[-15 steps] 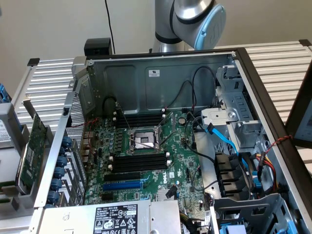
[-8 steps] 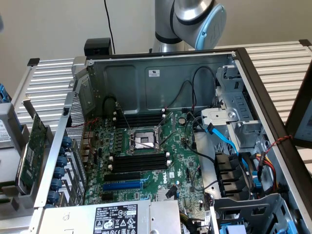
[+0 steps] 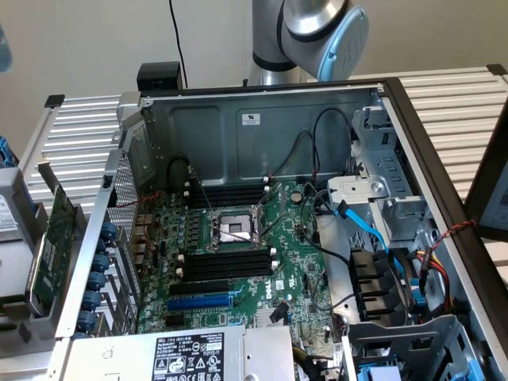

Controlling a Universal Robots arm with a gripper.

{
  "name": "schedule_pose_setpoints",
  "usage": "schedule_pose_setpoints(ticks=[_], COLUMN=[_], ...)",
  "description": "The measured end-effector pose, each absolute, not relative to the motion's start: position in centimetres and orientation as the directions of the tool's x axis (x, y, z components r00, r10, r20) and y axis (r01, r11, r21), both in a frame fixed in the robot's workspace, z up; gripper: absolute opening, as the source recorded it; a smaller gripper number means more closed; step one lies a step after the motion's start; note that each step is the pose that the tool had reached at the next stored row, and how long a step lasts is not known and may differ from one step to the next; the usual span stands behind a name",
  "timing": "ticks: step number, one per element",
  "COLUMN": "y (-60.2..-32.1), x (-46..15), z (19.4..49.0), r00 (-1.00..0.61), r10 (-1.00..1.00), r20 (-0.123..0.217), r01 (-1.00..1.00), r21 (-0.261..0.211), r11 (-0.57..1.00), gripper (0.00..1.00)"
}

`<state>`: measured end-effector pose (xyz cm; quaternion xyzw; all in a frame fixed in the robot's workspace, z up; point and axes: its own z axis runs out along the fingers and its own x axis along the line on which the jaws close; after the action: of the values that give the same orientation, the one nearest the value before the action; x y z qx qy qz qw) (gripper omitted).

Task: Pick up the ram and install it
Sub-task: 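Pick up the ram and move it above insertion slot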

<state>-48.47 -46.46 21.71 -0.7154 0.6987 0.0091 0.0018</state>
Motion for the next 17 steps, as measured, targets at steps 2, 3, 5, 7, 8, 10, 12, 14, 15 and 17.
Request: schedule_pose_setpoints(ticks=[2, 3, 5, 7, 8, 10, 12, 14, 15, 17], y=[-46.4, -46.4, -46.3, -46.3, -46.3, -46.3, -46.2, -46.2, -46.2, -46.2], x=[-48.5, -48.5, -48.5, -48.5, -48.5, -48.5, -48.5, -48.6, -48.6, -48.7], z=[21.4, 21.2, 20.9, 20.7, 20.6, 20.5, 20.3, 20.2, 20.1, 20.1], r00=[0.025, 0.025, 0.026, 0.026, 0.026, 0.026, 0.026, 0.026, 0.026, 0.026], r10=[-1.000, -1.000, -1.000, -1.000, -1.000, -1.000, -1.000, -1.000, -1.000, -1.000], r20=[-0.016, -0.015, -0.016, -0.016, -0.016, -0.016, -0.016, -0.016, -0.016, -0.016], r01=[-1.000, -1.000, -1.000, -1.000, -1.000, -1.000, -1.000, -1.000, -1.000, -1.000], r21=[0.010, 0.010, 0.010, 0.010, 0.011, 0.011, 0.011, 0.012, 0.012, 0.012], r11=[-0.026, -0.026, -0.026, -0.026, -0.026, -0.026, -0.026, -0.026, -0.026, -0.026], gripper=[0.45, 0.45, 0.45, 0.45, 0.45, 0.45, 0.45, 0.45, 0.43, 0.36])
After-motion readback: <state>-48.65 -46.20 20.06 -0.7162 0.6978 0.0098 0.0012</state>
